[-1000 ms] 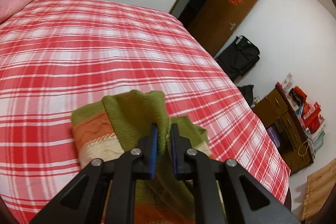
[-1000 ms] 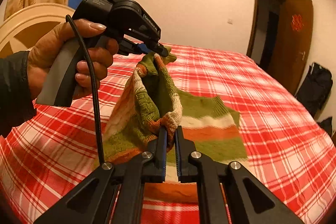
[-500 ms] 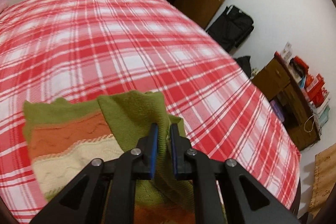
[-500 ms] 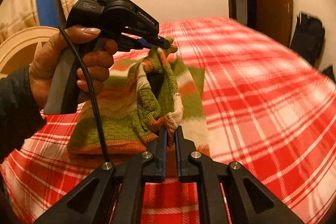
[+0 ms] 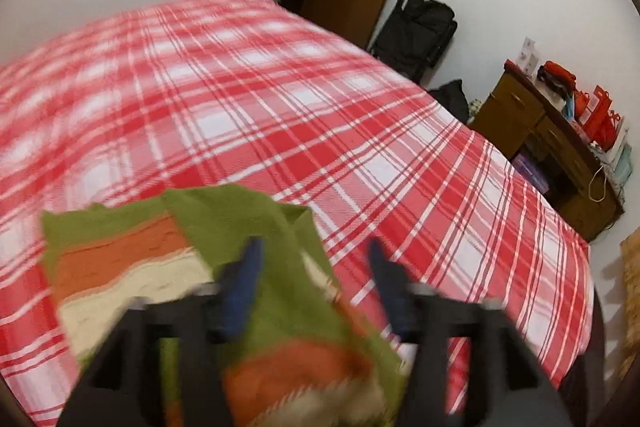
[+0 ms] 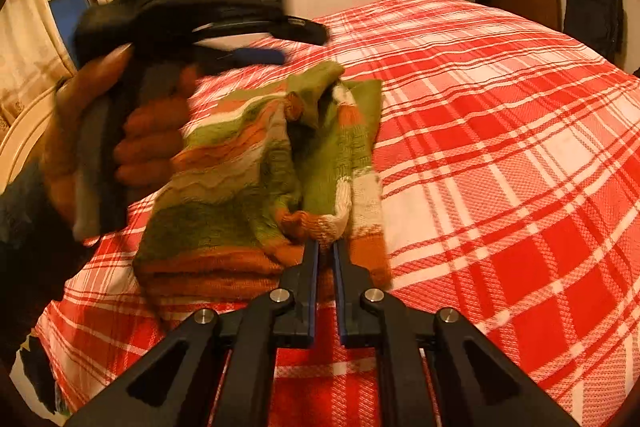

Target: Fold small clothes

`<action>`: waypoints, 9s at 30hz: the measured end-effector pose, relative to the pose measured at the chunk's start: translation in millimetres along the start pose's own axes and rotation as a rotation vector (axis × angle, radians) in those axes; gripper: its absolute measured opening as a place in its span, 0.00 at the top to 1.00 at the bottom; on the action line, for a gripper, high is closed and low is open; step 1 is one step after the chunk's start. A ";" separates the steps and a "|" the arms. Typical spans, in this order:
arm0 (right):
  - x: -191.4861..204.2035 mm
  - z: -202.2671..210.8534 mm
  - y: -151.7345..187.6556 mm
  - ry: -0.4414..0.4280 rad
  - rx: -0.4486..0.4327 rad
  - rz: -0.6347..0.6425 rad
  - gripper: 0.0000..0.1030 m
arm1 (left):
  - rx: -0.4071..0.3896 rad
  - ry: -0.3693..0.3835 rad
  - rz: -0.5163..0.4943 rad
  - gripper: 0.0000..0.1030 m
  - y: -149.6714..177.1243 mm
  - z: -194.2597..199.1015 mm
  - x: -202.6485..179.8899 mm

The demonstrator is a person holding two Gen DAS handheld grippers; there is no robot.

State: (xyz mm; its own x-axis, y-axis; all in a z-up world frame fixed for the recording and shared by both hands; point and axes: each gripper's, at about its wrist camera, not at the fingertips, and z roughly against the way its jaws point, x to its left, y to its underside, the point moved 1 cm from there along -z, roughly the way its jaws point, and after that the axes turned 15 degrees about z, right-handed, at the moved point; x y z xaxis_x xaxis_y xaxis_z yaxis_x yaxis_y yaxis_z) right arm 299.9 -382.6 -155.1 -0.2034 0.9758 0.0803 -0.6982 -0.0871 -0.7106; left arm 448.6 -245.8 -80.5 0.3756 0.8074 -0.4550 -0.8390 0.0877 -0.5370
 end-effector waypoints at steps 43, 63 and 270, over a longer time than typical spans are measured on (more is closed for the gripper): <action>16.5 -103.9 -99.0 0.035 0.193 0.055 0.63 | -0.006 -0.142 0.115 0.15 132.1 54.3 112.8; 11.3 -79.4 -94.7 0.139 0.156 0.130 0.64 | 0.027 -0.197 0.129 0.08 133.5 55.6 114.6; 291.7 -29.1 6.3 -0.408 0.265 0.405 0.86 | -0.339 -0.762 0.368 0.02 281.0 298.2 249.5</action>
State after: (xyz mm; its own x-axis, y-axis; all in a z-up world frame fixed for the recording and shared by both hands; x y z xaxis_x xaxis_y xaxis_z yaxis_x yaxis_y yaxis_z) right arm 256.1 -92.6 -156.5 -0.6956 0.7050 0.1386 -0.6471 -0.5308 -0.5473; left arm 189.2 154.3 -133.0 -0.3558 0.9279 -0.1114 -0.6483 -0.3309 -0.6858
